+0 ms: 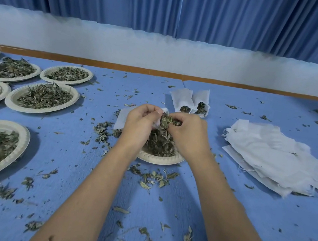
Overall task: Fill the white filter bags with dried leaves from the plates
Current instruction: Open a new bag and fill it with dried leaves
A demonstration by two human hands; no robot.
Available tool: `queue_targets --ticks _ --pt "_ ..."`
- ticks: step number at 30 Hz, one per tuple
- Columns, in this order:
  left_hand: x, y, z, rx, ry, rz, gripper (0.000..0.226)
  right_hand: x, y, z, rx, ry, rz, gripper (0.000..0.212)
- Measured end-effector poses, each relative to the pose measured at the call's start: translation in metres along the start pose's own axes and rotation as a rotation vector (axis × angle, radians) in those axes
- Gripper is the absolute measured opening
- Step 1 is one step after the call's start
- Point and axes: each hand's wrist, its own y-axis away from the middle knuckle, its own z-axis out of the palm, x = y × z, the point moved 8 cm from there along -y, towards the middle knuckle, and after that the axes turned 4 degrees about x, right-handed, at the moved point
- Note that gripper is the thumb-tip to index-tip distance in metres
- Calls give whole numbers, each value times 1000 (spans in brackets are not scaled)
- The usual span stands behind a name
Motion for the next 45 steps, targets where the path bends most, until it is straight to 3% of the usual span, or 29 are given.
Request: queue_targets --ticks 4,9,13,17,21,23,30,37,45 --pt "0 4 12 -104 -95 7 12 0 0 4 -20 165 -21 37" --pt "-2 1 4 -11 -145 11 19 -11 -1 9 -101 187 -79 28" --pt "-3 -3 -10 90 -175 33 19 -14 3 15 -165 26 -36 33" --pt "5 -3 -18 156 -126 99 22 2 3 13 -155 -309 179 36" --pt "10 -2 -20 195 -97 133 25 12 3 15 -199 -556 287 11" --pt "11 0 -21 198 -92 141 24 16 5 16 -195 -609 302 14" --pt "-2 -3 -7 34 7 -5 18 26 4 10 -51 -599 360 15" --pt "2 5 14 -180 -282 115 44 24 1 1 101 -416 348 12" --pt "14 4 -1 51 -422 307 33 14 8 15 68 -511 404 19"
